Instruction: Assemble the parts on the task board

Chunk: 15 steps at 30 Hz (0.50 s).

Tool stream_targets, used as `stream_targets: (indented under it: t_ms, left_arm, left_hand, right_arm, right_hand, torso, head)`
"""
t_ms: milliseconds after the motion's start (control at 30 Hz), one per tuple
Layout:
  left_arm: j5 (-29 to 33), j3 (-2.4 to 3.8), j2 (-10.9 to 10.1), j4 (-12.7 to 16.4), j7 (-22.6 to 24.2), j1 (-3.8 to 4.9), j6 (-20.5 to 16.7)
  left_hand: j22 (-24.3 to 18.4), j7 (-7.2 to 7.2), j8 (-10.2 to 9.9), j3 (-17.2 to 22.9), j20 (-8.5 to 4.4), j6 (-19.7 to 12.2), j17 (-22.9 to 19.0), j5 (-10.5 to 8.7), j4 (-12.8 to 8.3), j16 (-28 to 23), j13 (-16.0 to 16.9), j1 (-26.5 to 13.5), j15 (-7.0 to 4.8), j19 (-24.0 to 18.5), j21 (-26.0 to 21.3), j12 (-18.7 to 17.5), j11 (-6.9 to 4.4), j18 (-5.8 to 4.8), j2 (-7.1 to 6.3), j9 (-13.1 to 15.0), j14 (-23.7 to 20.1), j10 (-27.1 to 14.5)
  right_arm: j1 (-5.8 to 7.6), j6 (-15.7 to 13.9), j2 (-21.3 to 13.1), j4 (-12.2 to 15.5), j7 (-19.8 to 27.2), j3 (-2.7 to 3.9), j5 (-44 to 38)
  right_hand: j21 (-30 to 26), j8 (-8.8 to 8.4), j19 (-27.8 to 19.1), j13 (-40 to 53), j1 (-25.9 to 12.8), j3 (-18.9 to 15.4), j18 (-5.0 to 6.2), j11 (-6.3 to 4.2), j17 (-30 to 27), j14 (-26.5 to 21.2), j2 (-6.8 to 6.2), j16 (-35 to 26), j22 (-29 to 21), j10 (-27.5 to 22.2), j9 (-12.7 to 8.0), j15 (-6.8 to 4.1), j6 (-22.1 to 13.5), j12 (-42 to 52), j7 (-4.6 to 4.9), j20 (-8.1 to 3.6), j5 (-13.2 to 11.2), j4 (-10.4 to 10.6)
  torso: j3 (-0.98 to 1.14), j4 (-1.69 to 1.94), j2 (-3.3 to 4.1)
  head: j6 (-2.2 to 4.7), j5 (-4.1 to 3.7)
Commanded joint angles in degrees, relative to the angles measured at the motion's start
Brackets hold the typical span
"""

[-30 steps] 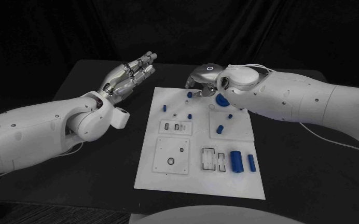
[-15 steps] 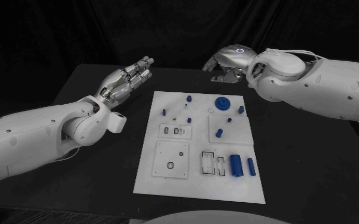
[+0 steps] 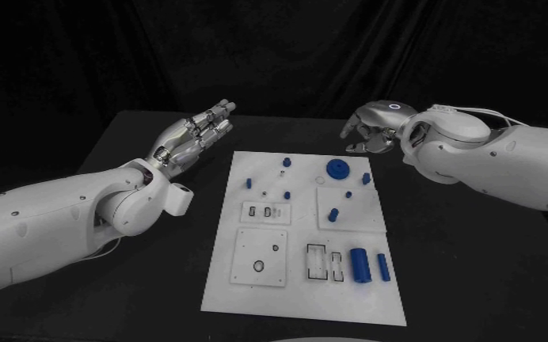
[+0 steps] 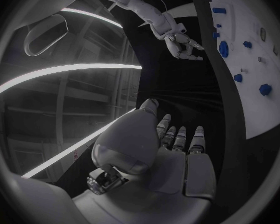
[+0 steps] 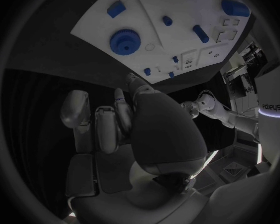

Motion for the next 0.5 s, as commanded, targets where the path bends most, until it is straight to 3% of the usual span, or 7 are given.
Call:
stream_targets:
  t_ms: [33,200,500]
  left_arm:
    - [-0.1,0.04,0.2,-0.1,0.3,0.12,1.3]
    - [-0.1,0.04,0.4,-0.3,0.1,0.1,1.5]
    - [-0.1,0.04,0.5,-0.5,-0.1,0.08,1.7]
  left_hand:
    - [0.0,0.3,0.3,0.6,0.42,0.0,0.0,0.36,-0.1,-0.2,-0.1,0.3,0.69,0.1,-0.1,-0.2,0.4,1.06,-0.03,0.1,-0.1,0.0]
    - [0.0,0.32,0.3,0.8,0.5,0.0,0.0,0.36,-0.2,-0.2,-0.1,0.3,0.96,0.2,-0.1,-0.2,0.4,1.07,-0.07,0.0,-0.1,0.0]
    - [0.0,0.32,0.3,0.9,0.55,-0.1,0.0,0.36,-0.3,-0.2,-0.1,0.2,1.14,0.2,-0.1,-0.2,0.4,1.08,-0.12,0.0,-0.1,0.0]
  right_arm:
    - [-0.51,0.3,0.1,-0.4,-3.3,0.07,3.1]
    - [-1.47,1.0,0.9,-1.4,-4.0,0.07,3.4]
    - [-2.98,2.0,1.9,-2.5,-3.9,0.08,3.5]
  right_hand:
    - [4.2,0.43,1.8,17.5,-1.8,-1.6,-0.94,0.15,16.2,6.3,0.39,4.4,4.5,8.5,0.8,0.49,0.5,7.8,0.23,0.14,-0.1,0.6]
    - [12.2,0.34,6.7,17.5,-3.8,-3.6,-2.66,0.08,16.2,6.3,0.87,4.4,10.5,8.5,2.2,0.35,0.0,7.8,-0.09,0.2,-0.3,1.3]
    - [16.1,-0.05,9.5,17.5,-4.8,-4.4,-3.62,-0.19,16.2,6.3,0.86,4.4,12.9,8.5,2.6,0.06,-0.9,7.8,-0.35,-0.06,-0.6,2.0]
  torso:
    - [0.02,0.21,0.01]
    - [-0.08,0.03,0.0]
    - [-0.06,0.21,-0.01]
  head:
    - [0.47,-0.41]
    - [0.32,-0.39]
    - [-0.42,-0.42]
